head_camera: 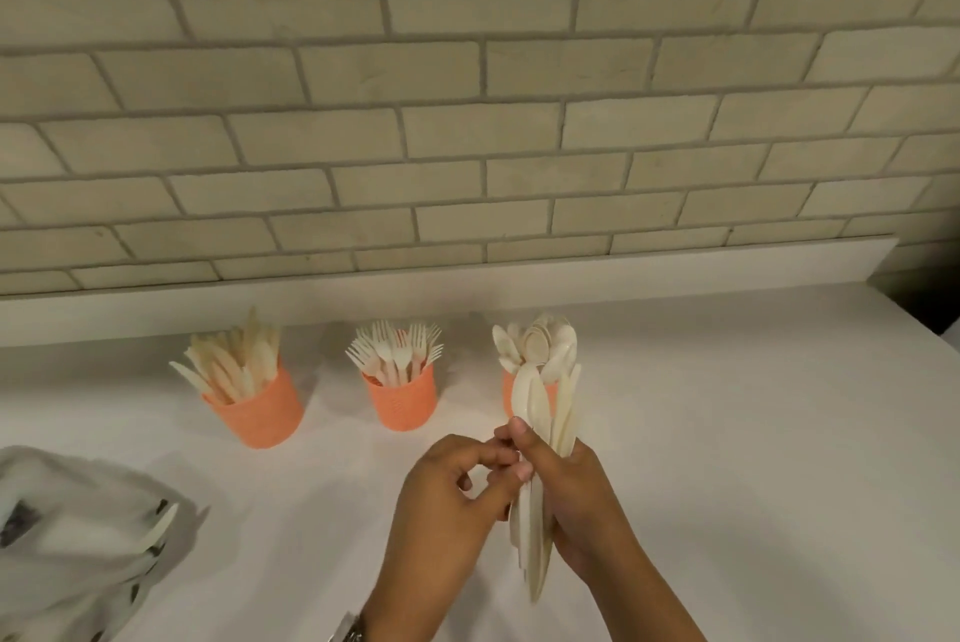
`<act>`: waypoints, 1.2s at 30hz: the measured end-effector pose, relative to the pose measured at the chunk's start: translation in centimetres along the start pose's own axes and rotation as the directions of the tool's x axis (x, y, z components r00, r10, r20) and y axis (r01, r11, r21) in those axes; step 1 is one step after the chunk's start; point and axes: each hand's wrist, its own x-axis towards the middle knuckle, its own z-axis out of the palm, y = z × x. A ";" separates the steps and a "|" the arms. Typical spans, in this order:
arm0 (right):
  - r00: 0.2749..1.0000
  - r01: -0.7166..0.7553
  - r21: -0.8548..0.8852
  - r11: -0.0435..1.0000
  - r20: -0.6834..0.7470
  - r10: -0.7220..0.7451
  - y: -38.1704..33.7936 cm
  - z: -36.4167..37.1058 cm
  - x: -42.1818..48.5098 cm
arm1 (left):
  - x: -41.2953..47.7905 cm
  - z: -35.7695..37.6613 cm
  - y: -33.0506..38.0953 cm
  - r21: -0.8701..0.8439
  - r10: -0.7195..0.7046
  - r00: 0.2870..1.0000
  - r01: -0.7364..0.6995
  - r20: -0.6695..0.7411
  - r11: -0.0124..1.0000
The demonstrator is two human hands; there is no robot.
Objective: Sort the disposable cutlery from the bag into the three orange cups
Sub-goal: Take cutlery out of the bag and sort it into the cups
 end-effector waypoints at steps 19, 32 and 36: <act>0.990 -0.075 0.216 0.973 -0.102 0.099 0.5 -1.3 -1.2 | 11.4 -2.1 3.3 -0.110 0.091 0.985 -0.107 -0.144 0.988; 0.998 -0.031 0.630 0.776 0.055 -0.004 -1.2 -3.8 -0.1 | 15.4 5.0 -0.7 0.710 0.264 0.965 -0.191 0.008 0.678; 0.979 -0.047 0.694 0.718 0.174 -0.103 -1.1 -3.7 0.3 | 15.7 4.4 -0.2 0.701 0.205 0.976 -0.195 0.070 0.686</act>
